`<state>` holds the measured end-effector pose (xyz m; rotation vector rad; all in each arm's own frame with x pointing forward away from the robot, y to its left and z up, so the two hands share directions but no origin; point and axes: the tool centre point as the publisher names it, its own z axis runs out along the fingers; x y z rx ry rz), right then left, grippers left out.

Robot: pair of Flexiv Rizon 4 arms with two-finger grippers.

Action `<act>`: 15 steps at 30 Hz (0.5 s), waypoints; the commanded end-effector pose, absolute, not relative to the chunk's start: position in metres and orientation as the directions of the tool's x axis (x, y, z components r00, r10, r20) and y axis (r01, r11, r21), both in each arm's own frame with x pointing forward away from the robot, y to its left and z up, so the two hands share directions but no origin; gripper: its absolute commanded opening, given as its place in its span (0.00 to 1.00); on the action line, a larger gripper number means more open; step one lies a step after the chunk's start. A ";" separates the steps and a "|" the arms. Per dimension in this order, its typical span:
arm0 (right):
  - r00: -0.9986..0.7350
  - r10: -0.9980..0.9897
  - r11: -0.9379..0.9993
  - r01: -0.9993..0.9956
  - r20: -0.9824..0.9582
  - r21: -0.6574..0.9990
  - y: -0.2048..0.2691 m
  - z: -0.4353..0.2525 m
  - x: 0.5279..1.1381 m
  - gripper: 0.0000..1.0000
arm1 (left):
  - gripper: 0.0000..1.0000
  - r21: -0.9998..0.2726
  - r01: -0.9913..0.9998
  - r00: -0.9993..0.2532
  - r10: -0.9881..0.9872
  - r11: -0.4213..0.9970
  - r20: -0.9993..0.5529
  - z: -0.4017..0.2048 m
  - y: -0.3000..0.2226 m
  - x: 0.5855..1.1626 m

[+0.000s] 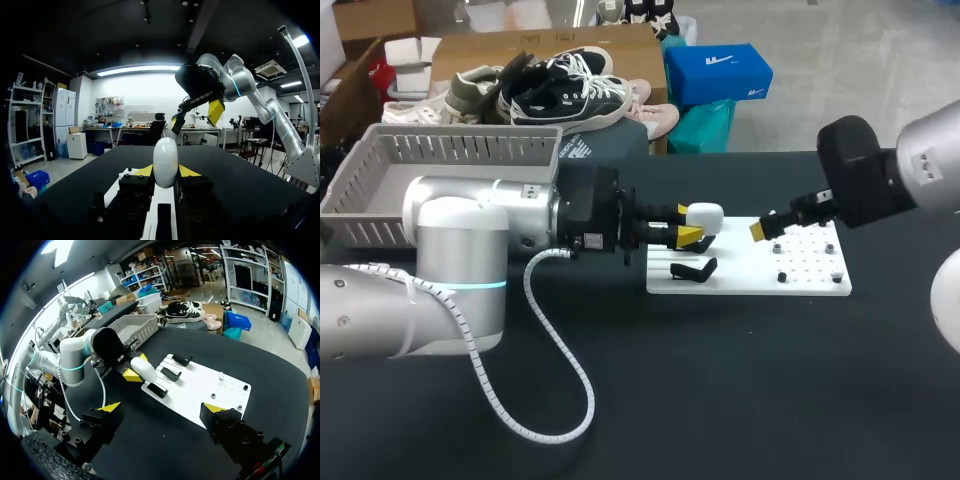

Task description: Pick up each earbud case from the left stands, insert the matching earbuds, close the lid, and place the case in the box.

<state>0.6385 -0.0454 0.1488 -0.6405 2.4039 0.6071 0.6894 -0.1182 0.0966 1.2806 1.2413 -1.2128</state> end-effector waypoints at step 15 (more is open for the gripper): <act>-0.733 -0.356 0.789 -0.568 -0.580 0.234 -0.003 0.131 0.667 1.00 | 0.00 -0.006 0.999 -0.004 0.061 -0.031 -0.998 0.096 -0.118 0.687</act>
